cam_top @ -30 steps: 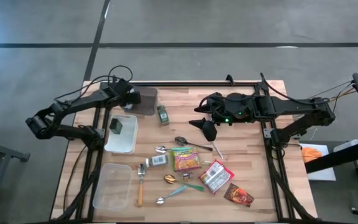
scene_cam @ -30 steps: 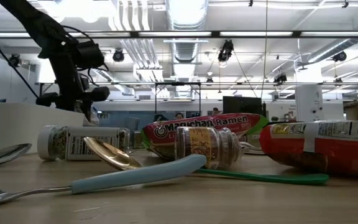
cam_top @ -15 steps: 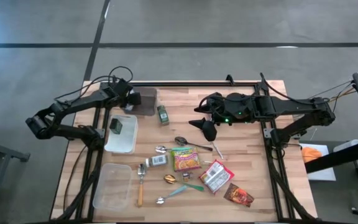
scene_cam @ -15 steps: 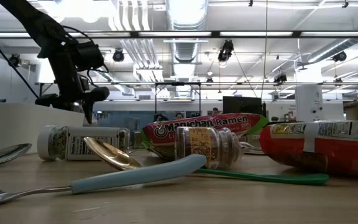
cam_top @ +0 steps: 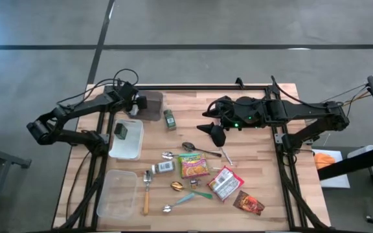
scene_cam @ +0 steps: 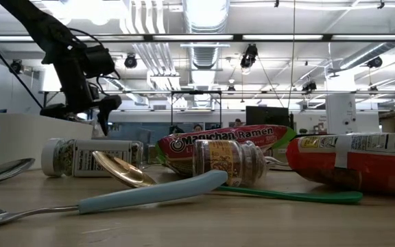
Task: Pick & Place Food Item
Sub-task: Put the blue noodle pack into the black bin
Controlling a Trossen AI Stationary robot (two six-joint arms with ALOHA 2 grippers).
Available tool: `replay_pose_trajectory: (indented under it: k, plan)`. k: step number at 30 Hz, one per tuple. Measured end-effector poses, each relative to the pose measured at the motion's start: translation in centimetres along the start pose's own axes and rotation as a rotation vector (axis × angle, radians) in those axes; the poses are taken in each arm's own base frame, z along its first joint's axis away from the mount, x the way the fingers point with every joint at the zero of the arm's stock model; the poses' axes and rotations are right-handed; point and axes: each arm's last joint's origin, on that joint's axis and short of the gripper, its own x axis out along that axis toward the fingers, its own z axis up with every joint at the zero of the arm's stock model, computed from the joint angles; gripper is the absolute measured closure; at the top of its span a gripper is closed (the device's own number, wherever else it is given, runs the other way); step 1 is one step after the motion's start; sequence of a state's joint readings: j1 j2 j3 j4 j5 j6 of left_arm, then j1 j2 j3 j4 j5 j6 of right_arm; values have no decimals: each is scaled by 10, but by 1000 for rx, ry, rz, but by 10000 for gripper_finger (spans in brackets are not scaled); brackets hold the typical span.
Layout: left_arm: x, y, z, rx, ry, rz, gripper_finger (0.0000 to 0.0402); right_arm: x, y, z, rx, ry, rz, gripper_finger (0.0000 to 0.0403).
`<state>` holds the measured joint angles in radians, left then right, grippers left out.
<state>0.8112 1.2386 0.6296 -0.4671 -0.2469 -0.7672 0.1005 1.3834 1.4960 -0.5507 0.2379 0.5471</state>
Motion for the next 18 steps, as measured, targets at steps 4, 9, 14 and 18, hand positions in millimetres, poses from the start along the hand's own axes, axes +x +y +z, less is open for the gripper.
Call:
replay_pose_trajectory:
  k: [4,9,14,18]
  plan:
    - [-5,-4,5,-5,-2,-24,49,0,-1,-1,33,7,-19,93]
    - [-19,-14,21,-11,-49,-69,49,0,-6,-5,69,31,-85,93]
    - [-35,-22,35,31,-71,-83,49,0,-8,-7,113,40,-131,93]
    - [-44,-24,43,129,-113,-34,49,0,-9,-8,122,40,-140,93]
